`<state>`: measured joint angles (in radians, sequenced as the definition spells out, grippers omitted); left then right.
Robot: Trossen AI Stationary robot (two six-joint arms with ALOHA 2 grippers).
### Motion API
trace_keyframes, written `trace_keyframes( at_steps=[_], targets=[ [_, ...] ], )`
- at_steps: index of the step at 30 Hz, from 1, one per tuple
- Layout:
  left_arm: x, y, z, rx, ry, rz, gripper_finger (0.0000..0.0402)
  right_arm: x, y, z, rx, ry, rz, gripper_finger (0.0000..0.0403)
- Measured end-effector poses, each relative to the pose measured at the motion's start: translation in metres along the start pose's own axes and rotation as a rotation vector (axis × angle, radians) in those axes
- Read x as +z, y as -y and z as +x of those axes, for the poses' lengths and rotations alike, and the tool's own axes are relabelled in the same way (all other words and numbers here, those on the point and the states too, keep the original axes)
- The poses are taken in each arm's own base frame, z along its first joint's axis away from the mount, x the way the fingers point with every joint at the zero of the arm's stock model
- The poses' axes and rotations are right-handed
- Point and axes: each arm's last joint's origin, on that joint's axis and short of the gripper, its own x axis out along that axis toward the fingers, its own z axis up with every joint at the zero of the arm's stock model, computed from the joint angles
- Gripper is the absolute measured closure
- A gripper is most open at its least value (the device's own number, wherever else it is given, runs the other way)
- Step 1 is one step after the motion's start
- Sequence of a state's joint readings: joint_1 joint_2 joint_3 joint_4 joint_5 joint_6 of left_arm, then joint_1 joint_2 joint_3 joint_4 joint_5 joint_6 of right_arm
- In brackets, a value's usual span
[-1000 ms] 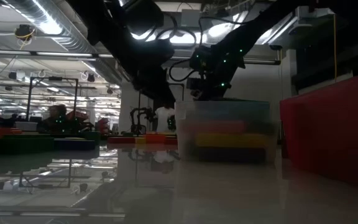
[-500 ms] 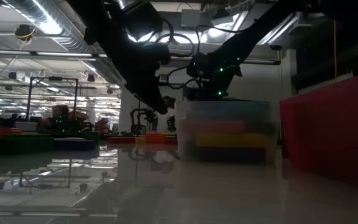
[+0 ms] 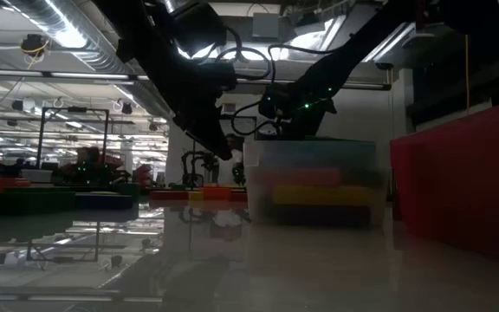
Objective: Sort blocks by size
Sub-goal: Put the green rectangular game piece into the transparent bin
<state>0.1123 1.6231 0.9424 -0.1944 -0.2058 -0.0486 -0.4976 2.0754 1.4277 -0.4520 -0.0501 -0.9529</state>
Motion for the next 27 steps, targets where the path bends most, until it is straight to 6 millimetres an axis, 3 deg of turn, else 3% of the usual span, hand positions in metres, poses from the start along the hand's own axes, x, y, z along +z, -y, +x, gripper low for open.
trace_keyframes(
  at_steps=[6,10,13,21,27],
  targets=[
    [0.0,0.0,0.0,0.0,0.0,-0.002,0.0285,0.001,0.001,-0.005,-0.025,-0.018,-0.001,0.0314],
    [0.0,-0.004,-0.004,0.006,-0.006,-0.024,0.0285,0.011,0.0,-0.025,-0.084,-0.031,-0.021,0.0314],
    [0.002,-0.013,-0.018,0.02,-0.004,-0.053,0.0285,0.024,-0.008,-0.046,-0.091,-0.027,-0.051,0.0306],
    [0.002,-0.048,-0.063,0.086,0.003,-0.12,0.0285,0.071,-0.06,-0.093,0.008,0.032,-0.104,0.031],
    [-0.002,-0.069,-0.076,0.134,-0.012,-0.174,0.0285,0.104,-0.111,-0.105,0.114,0.066,-0.115,0.0302]
  ],
)
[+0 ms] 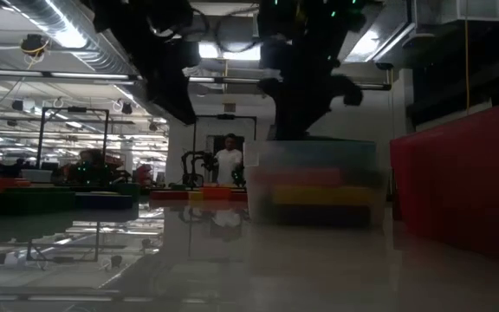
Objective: Sort blocks by size
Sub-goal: Put the green rectangular game piece into the transparent bin
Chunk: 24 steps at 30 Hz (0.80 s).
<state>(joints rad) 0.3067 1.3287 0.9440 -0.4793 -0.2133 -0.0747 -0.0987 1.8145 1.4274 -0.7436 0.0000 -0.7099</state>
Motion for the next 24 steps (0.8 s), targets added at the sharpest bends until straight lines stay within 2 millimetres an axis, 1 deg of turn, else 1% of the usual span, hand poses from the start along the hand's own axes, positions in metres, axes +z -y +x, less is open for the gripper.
trace_keyframes(
  at_steps=[4,7,9,12,18,24],
  targets=[
    [-0.002,-0.008,0.001,0.021,-0.026,0.0,0.0285,0.017,-0.027,0.0,0.053,-0.008,0.006,0.0295],
    [-0.003,-0.012,0.002,0.031,-0.04,-0.003,0.0285,0.027,-0.04,0.0,0.063,0.007,0.019,0.0298],
    [-0.003,-0.013,0.002,0.035,-0.042,-0.013,0.0285,0.03,-0.045,0.0,0.067,0.011,0.026,0.0299],
    [-0.003,-0.013,0.002,0.035,-0.041,-0.033,0.0285,0.032,-0.048,0.0,0.07,0.012,0.025,0.0293],
    [-0.003,-0.009,0.001,0.024,-0.039,-0.021,0.0285,0.032,-0.046,0.0,0.052,0.005,0.069,0.0271],
    [-0.003,-0.009,0.001,0.023,-0.039,-0.038,0.0285,0.031,-0.046,0.0,0.046,0.001,0.073,0.0256]
  ],
)
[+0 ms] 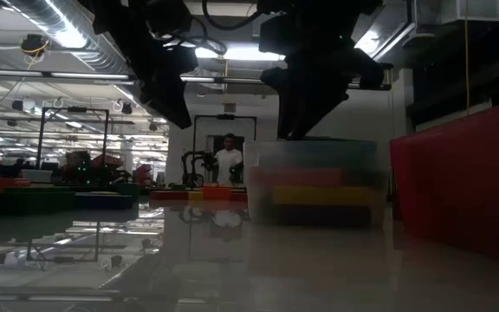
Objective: Sort blocks by size
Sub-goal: Put the green rectangular game piece into the transparent bin, then put the orange rectangular block into the transparent bin
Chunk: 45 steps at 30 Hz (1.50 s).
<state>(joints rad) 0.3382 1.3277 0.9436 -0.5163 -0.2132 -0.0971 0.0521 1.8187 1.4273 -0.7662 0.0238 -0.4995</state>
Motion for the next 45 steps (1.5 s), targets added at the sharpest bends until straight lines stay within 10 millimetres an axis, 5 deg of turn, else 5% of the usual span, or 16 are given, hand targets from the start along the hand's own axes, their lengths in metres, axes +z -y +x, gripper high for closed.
trace_keyframes(
  at_steps=[13,20,36,45],
  targets=[
    [-0.002,-0.009,0.003,0.029,-0.011,-0.077,0.0285,-0.004,0.006,0.0,-0.182,-0.105,-0.003,0.0242],
    [-0.031,-0.021,0.025,0.107,-0.12,-0.153,0.0285,-0.02,0.018,-0.001,-0.201,-0.221,-0.004,0.0242],
    [-0.053,-0.039,0.091,0.173,-0.167,-0.195,0.0204,-0.08,0.088,-0.005,-0.102,-0.201,0.255,0.0242],
    [-0.063,-0.044,0.112,0.181,-0.242,-0.211,0.023,-0.107,0.126,-0.011,-0.196,-0.138,0.297,0.0242]
  ],
)
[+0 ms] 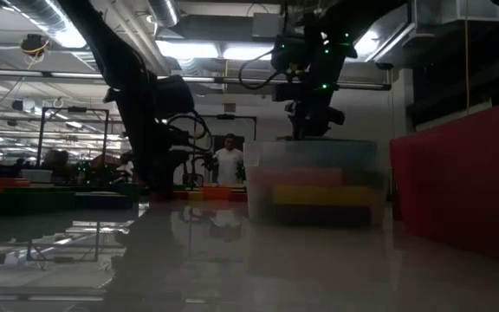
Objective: Sort blocks by size
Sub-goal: Put the orange rectangular block into the transparent bin
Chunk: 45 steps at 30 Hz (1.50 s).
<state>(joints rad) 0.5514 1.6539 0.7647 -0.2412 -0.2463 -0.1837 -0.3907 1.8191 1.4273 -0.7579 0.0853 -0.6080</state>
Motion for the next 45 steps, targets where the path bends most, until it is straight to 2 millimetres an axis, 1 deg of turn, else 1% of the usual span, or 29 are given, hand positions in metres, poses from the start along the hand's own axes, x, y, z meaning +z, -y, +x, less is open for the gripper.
trace_keyframes(
  at_steps=[5,9,11,15,19,22,25,27,30,36,39,42,45],
  targets=[
    [0.0,0.003,-0.006,-0.016,0.009,0.018,0.0323,-0.009,0.015,0.001,0.002,0.016,0.046,0.0242],
    [0.001,0.007,-0.02,-0.097,0.0,0.003,0.0324,-0.017,0.024,0.002,0.041,0.045,0.075,0.0242],
    [0.006,0.011,-0.032,-0.179,0.024,-0.018,0.0324,-0.02,0.028,0.002,0.056,0.057,0.089,0.0242],
    [0.007,0.023,-0.052,-0.381,0.038,-0.055,0.0324,-0.024,0.034,0.002,0.079,0.074,0.109,0.0242],
    [0.015,0.049,-0.071,-0.575,0.152,-0.056,0.0324,-0.025,0.035,0.002,0.081,0.086,0.112,0.0242],
    [0.02,0.076,-0.08,-0.681,0.286,-0.012,0.0324,-0.023,0.036,0.002,0.082,0.109,0.101,0.0242],
    [0.021,0.104,-0.086,-0.769,0.414,0.052,0.0324,-0.021,0.037,0.002,0.066,0.129,0.08,0.0242],
    [0.018,0.12,-0.088,-0.791,0.47,0.091,0.032,-0.021,0.038,0.002,0.06,0.133,0.059,0.0242],
    [0.012,0.14,-0.085,-0.796,0.532,0.129,0.0306,-0.021,0.038,0.002,0.058,0.135,0.033,0.0242],
    [0.001,0.168,-0.067,-0.824,0.601,0.206,0.0295,-0.02,0.038,0.002,0.05,0.15,-0.004,0.0242],
    [-0.003,0.175,-0.062,-0.822,0.624,0.264,0.0294,-0.018,0.039,0.004,0.045,0.162,-0.015,0.0242],
    [-0.005,0.178,-0.061,-0.805,0.635,0.314,0.0292,-0.017,0.04,0.007,0.037,0.171,-0.018,0.0242],
    [-0.004,0.178,-0.062,-0.761,0.657,0.279,0.0291,-0.015,0.042,0.01,0.019,0.18,-0.019,0.0242]
  ],
)
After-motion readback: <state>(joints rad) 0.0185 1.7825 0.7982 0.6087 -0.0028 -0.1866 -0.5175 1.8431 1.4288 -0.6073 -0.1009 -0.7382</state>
